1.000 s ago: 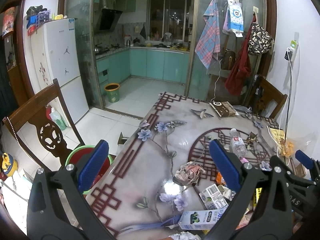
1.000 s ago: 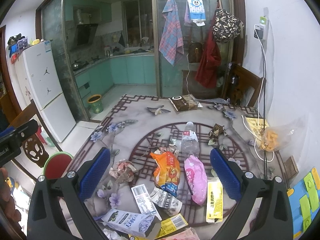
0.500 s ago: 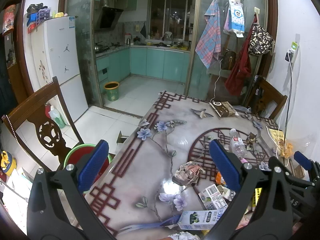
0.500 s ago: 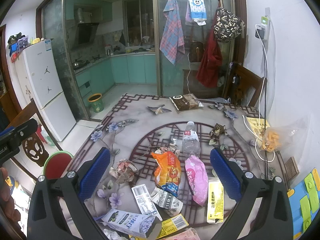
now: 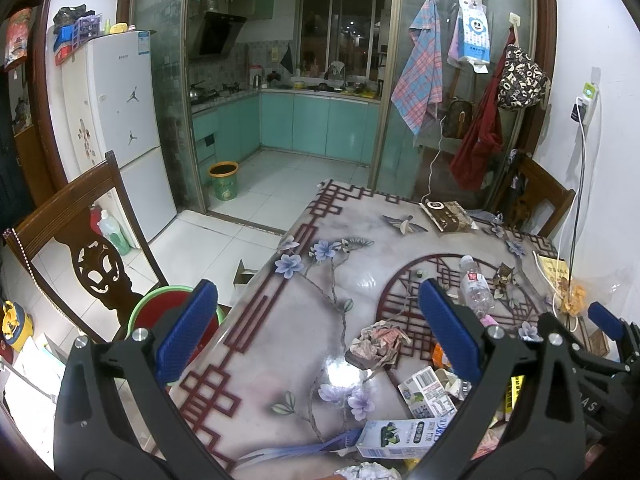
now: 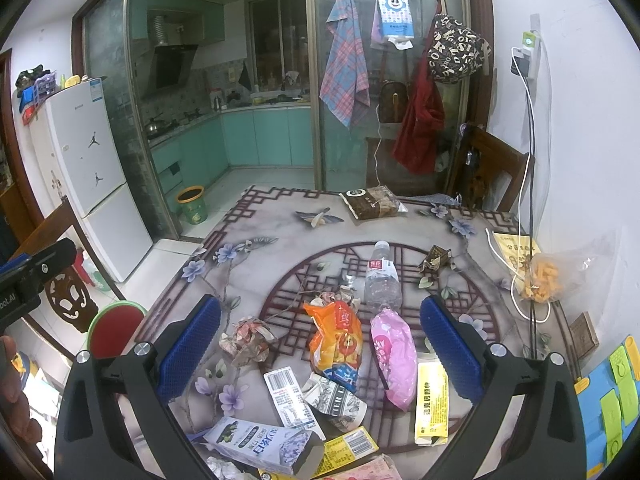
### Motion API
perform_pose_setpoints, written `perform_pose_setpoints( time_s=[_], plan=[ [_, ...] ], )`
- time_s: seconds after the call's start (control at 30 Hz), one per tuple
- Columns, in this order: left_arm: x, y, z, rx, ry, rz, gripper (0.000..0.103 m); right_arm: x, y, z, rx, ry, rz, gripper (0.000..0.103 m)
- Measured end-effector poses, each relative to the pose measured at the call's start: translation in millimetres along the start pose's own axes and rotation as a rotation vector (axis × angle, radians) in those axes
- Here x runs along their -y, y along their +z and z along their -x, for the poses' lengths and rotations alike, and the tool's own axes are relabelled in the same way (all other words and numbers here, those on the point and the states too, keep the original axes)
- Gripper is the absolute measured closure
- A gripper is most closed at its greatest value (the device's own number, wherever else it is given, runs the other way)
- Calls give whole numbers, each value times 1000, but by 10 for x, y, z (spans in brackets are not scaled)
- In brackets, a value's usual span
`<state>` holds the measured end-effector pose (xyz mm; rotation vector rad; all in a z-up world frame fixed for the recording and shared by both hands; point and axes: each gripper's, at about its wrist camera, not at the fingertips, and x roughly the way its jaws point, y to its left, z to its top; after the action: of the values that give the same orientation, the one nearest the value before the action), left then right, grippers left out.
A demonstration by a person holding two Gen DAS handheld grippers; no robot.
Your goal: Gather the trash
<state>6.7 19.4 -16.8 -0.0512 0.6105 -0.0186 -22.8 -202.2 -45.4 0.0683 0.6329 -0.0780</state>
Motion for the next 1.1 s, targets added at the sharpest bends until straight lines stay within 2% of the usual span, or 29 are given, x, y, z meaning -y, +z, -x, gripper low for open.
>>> perform_pose_setpoints(
  time_s=[0.2,0.53,0.63,0.73,0.83,0.93,1.03,1.1],
  plan=[
    [-1,1,-2,0,-1,1,4,1,-4,-7,0,-1,0,7],
    [-26,-51,-122,-30,-60,1,4,100,-40,-114,-19,-19,-4,7],
    [-25,-81,-213,-45,-56,-11,4,169,-69,-214,-35,-23,9,7],
    [-26,-115,-291,-54,-39,-18,4,239,-62,-448,-80,-25,28,7],
    [-48,-109,-367,-58,-46,9,4,267,-89,-848,-166,-1,43,7],
    [-86,-119,-470,-69,-83,48,4,232,-175,-1291,-270,23,73,7],
    [-117,-161,-649,-127,-130,71,4,171,-320,-1760,-369,27,123,8],
    [-135,-199,-794,-163,-159,75,4,165,-398,-1986,-411,20,141,13]
  ],
)
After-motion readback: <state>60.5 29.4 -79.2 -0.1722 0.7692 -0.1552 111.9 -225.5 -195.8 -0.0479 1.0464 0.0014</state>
